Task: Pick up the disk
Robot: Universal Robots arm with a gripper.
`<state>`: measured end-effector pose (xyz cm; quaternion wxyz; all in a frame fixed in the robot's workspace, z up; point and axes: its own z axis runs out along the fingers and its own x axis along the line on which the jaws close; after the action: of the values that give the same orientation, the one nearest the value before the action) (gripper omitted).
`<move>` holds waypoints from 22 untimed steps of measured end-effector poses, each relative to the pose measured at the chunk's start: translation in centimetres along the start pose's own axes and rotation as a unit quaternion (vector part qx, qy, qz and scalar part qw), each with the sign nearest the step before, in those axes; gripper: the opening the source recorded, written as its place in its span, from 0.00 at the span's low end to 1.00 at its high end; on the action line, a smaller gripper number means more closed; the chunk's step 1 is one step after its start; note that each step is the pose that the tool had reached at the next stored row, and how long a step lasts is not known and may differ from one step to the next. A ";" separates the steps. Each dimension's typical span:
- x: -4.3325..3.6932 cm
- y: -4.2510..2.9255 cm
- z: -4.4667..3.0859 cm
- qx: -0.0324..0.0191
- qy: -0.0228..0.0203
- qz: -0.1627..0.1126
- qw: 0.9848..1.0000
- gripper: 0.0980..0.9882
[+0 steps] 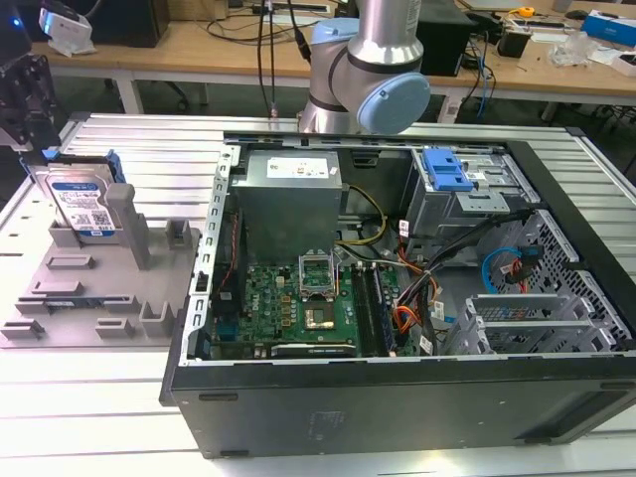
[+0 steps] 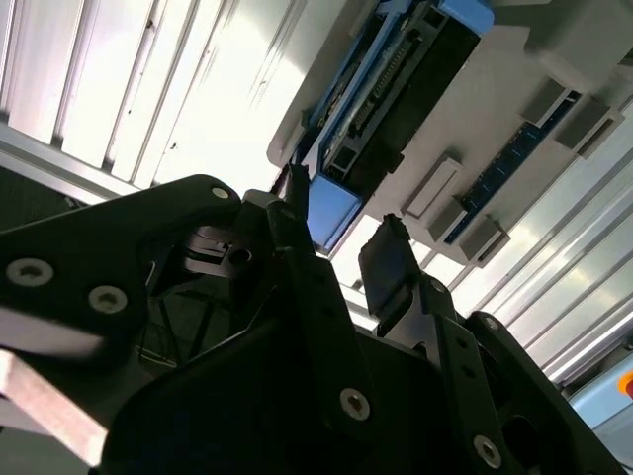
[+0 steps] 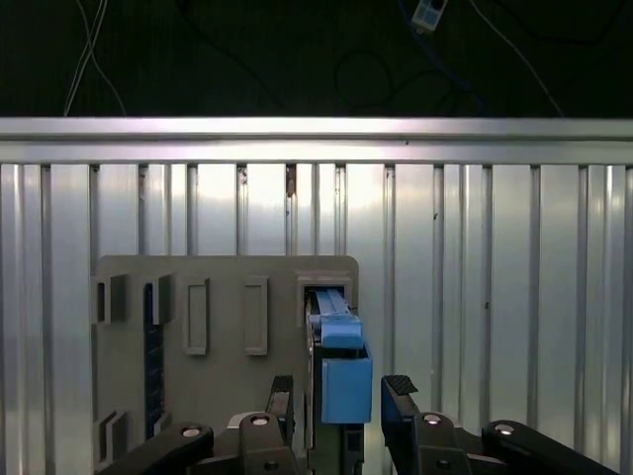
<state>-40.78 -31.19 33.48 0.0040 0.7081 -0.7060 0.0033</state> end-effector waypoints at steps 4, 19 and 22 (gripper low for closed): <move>0.00 -0.04 0.29 0.000 0.000 0.000 1.000 0.43; -0.26 -0.04 1.77 0.000 0.003 0.000 1.000 0.43; -0.43 -0.05 2.19 0.000 0.004 0.000 1.000 0.43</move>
<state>-40.73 -30.78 31.28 0.0069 0.7085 -0.7057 0.0063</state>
